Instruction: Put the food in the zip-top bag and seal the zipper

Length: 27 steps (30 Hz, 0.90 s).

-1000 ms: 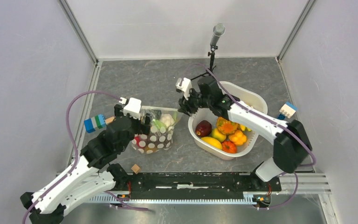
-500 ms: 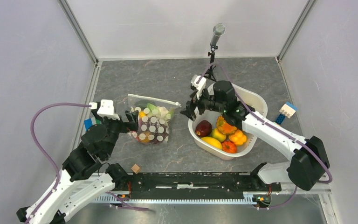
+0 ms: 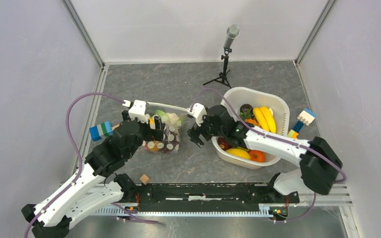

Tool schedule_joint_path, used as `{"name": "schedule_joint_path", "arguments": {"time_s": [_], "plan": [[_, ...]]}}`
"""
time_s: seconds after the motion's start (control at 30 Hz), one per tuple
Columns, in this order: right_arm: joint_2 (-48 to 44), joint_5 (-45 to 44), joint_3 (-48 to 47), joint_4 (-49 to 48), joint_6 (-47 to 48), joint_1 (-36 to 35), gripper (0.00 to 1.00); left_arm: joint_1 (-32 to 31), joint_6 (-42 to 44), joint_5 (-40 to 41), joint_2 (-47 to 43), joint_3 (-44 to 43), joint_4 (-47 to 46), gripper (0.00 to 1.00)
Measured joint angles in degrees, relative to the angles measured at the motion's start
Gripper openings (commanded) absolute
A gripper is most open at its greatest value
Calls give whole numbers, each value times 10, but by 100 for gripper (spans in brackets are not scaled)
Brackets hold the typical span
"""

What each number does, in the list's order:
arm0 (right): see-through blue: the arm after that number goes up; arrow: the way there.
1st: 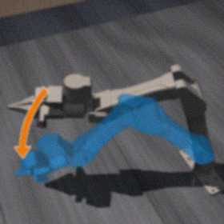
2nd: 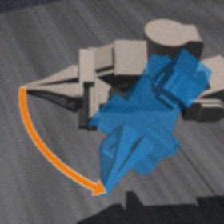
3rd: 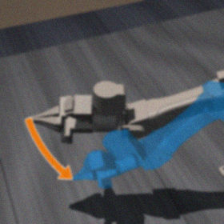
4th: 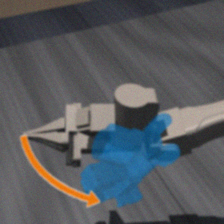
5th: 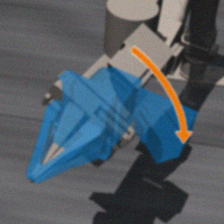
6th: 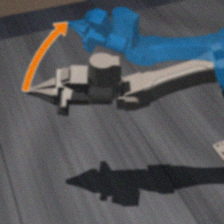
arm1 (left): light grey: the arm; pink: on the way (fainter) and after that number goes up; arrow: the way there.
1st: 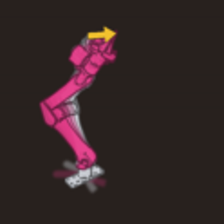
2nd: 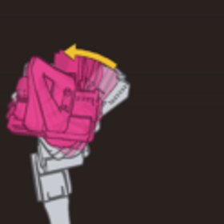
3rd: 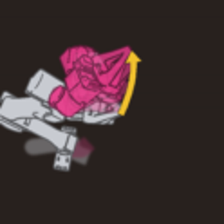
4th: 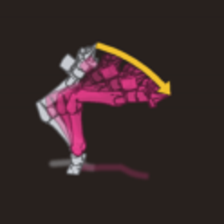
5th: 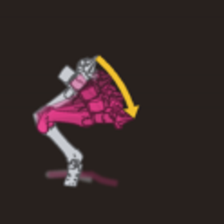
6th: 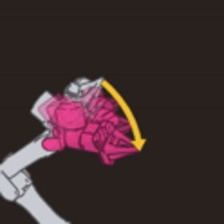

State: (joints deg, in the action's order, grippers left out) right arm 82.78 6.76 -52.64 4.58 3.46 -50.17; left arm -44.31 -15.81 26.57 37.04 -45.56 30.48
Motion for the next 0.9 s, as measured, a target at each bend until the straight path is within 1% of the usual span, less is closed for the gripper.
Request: {"name": "schedule_joint_path", "arguments": {"time_s": [0.1, 0.2, 0.3, 0.4, 0.47, 0.57, 0.63, 0.73, 0.8, 0.9], "plan": [[-59, -19, 50, 13, 11, 0, 98, 2, -2, -7, 0, 1, -3, 100], [-124, -11, 95, 21, 13, 2, 98, 12, -2, -24, 7, 4, -10, 100], [-202, -25, 128, -10, 3, 3, 98, 43, -2, -51, 40, -1, -13, 100], [-285, -102, 156, -55, -8, 6, 98, 101, -2, -88, 92, -17, -13, 100], [-315, -158, 157, -65, -20, 29, 98, 155, -6, -125, 112, -19, -16, 100], [-312, -198, 133, -47, -47, 137, 98, 236, -31, -173, 117, -19, -25, 100], [-304, -211, 131, -31, -62, 210, 98, 269, -68, -161, 116, -19, -33, 100], [-326, -211, 147, -9, -82, 278, 98, 277, -129, -110, 118, -21, -21, 100], [-356, -211, 159, 7, -93, 297, 98, 277, -159, -79, 120, -27, 3, 100], [-403, -214, 170, 24, -108, 303, 98, 277, -194, -30, 116, -36, 37, 100]]}}
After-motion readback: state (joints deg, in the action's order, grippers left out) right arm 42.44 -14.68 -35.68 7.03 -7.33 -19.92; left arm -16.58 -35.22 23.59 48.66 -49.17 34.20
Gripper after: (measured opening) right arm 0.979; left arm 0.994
